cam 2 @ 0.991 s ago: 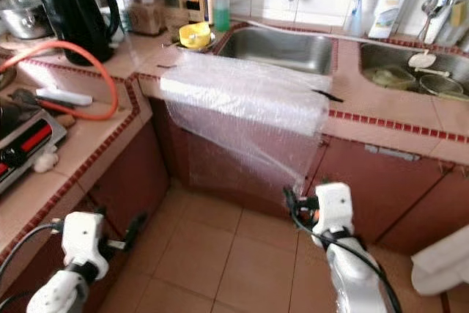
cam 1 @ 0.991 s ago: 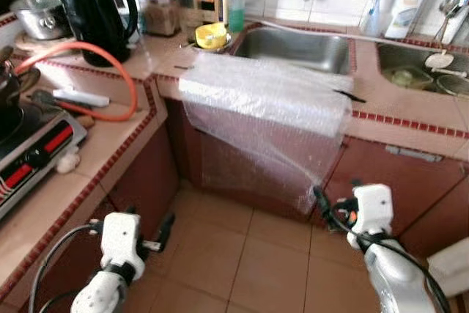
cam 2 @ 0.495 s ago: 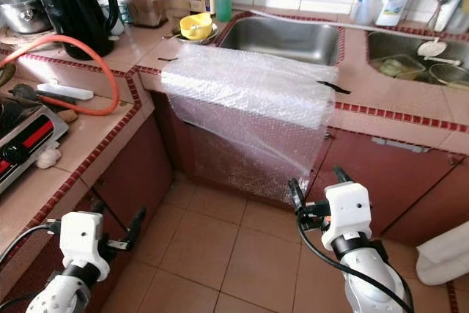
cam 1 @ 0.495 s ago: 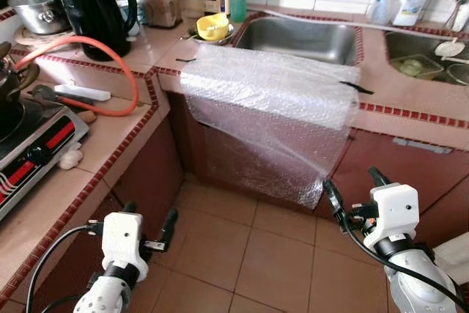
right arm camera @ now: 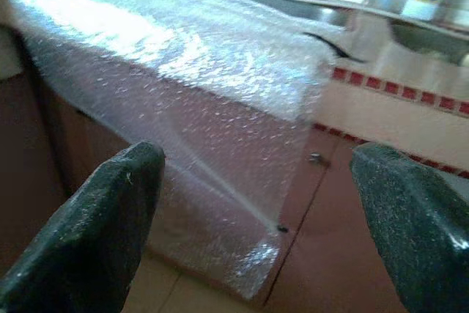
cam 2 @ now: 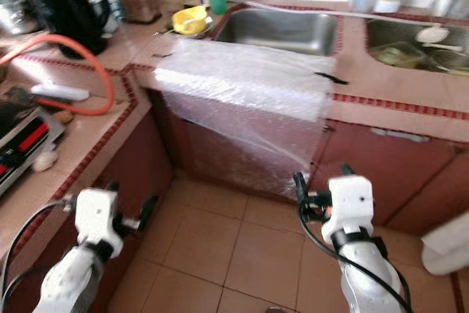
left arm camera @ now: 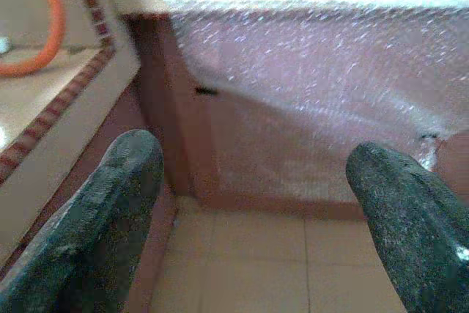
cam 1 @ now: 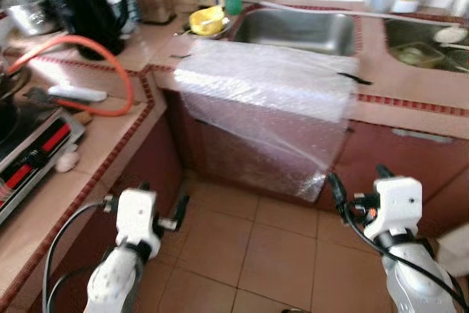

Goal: Kitchen organization

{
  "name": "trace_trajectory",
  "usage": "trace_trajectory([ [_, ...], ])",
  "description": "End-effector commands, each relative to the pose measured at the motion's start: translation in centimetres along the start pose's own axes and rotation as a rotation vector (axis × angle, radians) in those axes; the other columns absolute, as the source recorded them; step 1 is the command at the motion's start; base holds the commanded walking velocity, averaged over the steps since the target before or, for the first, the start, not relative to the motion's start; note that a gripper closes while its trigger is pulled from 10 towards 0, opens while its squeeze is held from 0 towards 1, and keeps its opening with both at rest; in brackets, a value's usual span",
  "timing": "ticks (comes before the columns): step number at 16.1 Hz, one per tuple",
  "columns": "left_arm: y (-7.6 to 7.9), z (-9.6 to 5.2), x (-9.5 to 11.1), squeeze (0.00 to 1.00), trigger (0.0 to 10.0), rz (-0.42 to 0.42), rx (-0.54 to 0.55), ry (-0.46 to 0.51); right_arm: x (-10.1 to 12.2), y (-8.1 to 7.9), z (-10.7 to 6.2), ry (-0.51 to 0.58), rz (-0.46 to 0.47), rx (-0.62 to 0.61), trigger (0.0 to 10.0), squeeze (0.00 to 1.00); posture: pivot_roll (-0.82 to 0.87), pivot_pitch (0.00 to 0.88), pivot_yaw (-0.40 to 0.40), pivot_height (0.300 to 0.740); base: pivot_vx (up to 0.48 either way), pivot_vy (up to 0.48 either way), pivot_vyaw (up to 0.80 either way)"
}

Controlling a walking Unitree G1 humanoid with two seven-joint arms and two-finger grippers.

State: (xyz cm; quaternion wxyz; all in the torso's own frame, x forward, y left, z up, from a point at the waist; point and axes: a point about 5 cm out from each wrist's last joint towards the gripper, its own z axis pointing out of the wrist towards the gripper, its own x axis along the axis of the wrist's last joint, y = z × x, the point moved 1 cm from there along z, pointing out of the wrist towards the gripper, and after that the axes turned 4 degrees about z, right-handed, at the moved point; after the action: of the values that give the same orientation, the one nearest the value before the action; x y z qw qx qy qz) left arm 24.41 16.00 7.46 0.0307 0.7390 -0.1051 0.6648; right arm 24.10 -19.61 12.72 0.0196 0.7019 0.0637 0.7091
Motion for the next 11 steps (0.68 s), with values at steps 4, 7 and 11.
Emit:
trace_trajectory([
  [4,-0.9,1.4,0.7,0.0,10.0,0.018,0.089,0.022,0.6,-1.9,3.3,0.028,0.034,0.094,10.0,0.0,-0.21,0.034,0.076,0.74,0.0,0.0,0.0],
  [7,-2.1,0.9,0.3,0.0,10.0,0.039,0.152,0.006,0.9,-1.6,5.0,0.037,0.022,0.078,10.0,0.0,-0.17,0.033,0.075,0.74,0.0,0.0,0.0],
  [11,-2.0,1.0,0.5,0.0,10.0,0.046,0.167,0.013,0.9,-3.0,5.9,0.041,0.007,0.136,10.0,0.0,-0.14,0.031,0.072,0.74,0.0,0.0,0.6],
])
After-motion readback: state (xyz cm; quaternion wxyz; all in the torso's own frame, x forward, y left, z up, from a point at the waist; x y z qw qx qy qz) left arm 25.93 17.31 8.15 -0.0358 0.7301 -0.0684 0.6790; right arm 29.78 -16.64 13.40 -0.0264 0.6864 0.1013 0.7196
